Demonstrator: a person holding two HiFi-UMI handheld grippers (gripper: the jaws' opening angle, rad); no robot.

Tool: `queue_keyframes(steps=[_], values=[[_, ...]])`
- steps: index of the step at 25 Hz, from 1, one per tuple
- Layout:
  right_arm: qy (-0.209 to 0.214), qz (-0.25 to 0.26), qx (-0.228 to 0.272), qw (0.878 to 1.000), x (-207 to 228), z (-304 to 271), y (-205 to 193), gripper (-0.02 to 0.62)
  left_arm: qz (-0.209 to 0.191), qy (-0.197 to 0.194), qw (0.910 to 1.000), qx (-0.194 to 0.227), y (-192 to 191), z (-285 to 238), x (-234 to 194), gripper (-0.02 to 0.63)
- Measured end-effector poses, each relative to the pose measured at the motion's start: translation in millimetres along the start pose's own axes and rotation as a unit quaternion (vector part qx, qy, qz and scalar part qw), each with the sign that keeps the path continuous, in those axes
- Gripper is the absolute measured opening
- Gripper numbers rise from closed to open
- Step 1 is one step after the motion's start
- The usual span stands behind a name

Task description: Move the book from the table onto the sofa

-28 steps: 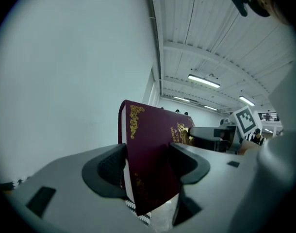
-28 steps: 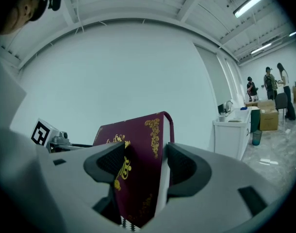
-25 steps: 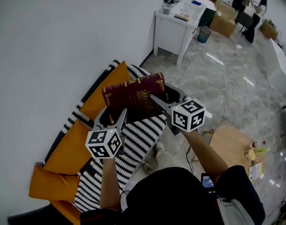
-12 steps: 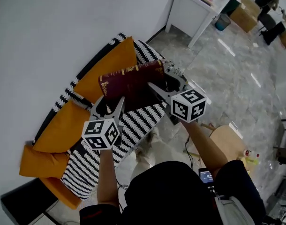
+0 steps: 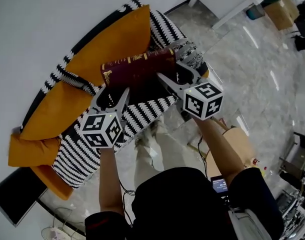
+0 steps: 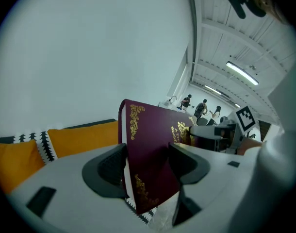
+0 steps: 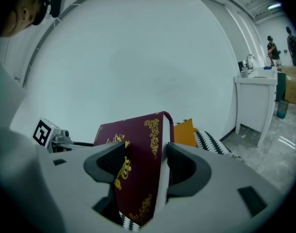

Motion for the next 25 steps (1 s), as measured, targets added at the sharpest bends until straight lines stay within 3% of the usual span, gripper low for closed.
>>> queue_keyframes(steps=[5,15,25], values=[[0.012,0.005,-0.027,1.000,18.2,-31.0,-24.9,0.287,0.032,0.014,0.9993,-0.013,-31.0,-21.3,-19.2,0.288],[0.009,-0.019,-0.070,0.997,42.6,-86.3,-89.0,0.287,0.040,0.021,0.9977,-0.051,-85.8,-58.9,-66.0,0.288],[0.018,-0.031,-0.118,0.992,55.7,-143.2,-157.4,0.287,0.078,0.033,0.9927,-0.086,-150.2,-83.8,-116.2,0.288]])
Point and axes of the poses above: the fingertips, and each gripper's own axes: z backward along the fingers, x to its right, y out of its top, the point moved 8 cm from there along z, backward along the fingers, and after that the axes turned 11 degrees about -y, right-handed, at the moved point
